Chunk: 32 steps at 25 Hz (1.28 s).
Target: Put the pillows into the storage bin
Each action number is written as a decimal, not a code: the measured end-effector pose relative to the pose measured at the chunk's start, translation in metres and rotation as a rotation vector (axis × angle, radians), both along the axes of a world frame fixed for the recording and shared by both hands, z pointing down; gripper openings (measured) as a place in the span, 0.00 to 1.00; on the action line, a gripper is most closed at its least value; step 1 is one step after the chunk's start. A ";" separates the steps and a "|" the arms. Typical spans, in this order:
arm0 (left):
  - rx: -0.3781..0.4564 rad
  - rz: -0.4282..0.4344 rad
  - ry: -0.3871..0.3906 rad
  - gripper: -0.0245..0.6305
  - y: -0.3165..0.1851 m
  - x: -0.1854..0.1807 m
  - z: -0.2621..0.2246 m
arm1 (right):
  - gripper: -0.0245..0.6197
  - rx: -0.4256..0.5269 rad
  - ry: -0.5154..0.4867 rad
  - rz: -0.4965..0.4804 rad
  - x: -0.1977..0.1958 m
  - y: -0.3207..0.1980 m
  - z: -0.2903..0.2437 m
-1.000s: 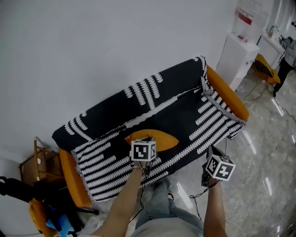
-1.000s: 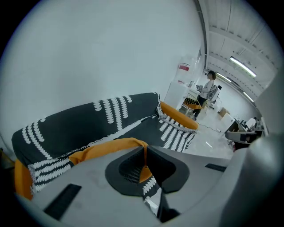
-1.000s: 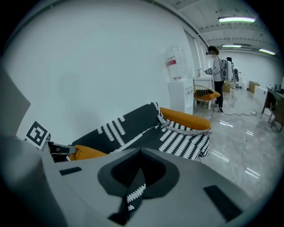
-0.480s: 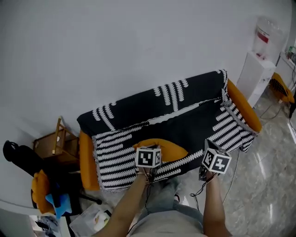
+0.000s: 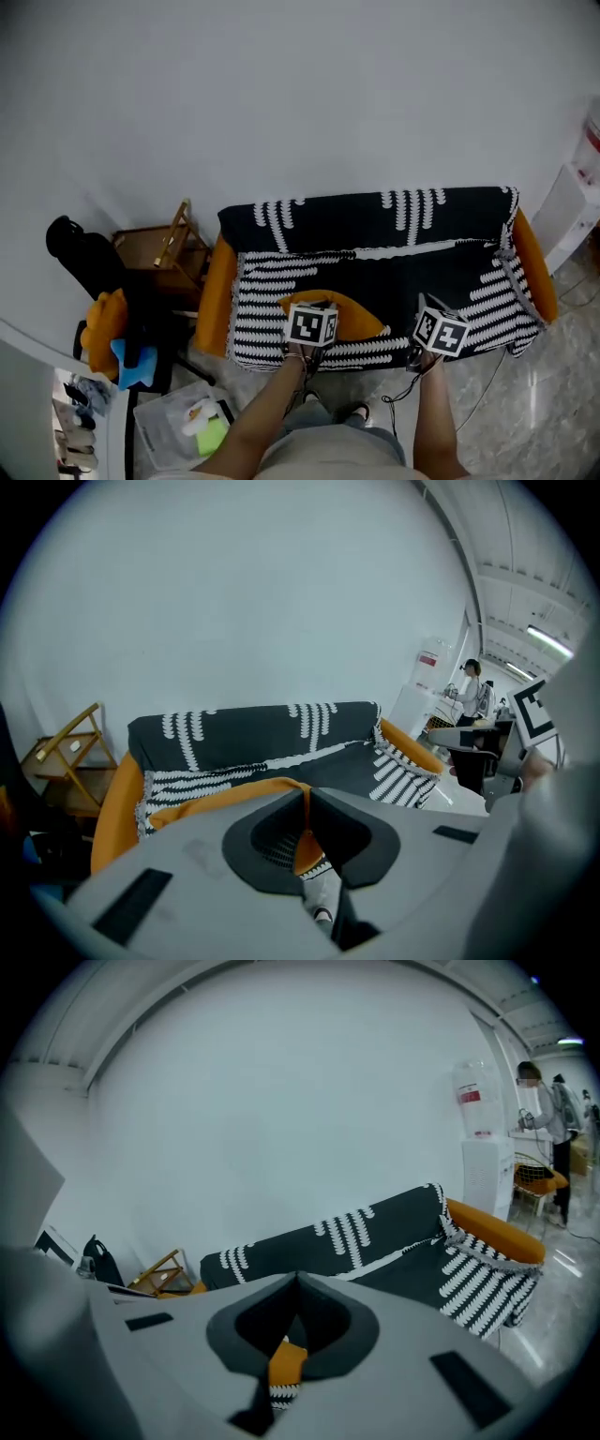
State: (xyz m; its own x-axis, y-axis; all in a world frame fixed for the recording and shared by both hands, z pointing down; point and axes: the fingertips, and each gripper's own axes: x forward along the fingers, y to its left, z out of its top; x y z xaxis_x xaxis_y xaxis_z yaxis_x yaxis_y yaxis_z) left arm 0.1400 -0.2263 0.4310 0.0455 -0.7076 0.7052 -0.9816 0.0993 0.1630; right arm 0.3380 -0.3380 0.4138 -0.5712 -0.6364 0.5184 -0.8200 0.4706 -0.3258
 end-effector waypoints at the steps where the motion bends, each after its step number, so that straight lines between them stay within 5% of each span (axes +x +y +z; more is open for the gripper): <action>1: 0.004 -0.020 0.001 0.08 0.006 -0.010 -0.002 | 0.04 -0.003 0.000 -0.016 -0.009 0.001 -0.001; 10: 0.057 -0.220 0.045 0.08 0.086 -0.112 -0.014 | 0.04 -0.022 0.021 -0.168 -0.124 0.047 -0.002; 23: 0.101 -0.455 0.077 0.08 0.240 -0.269 -0.013 | 0.04 0.019 0.067 -0.466 -0.340 0.181 -0.012; 32: 0.127 -0.624 0.059 0.08 0.342 -0.332 -0.022 | 0.04 0.047 0.079 -0.730 -0.465 0.282 -0.014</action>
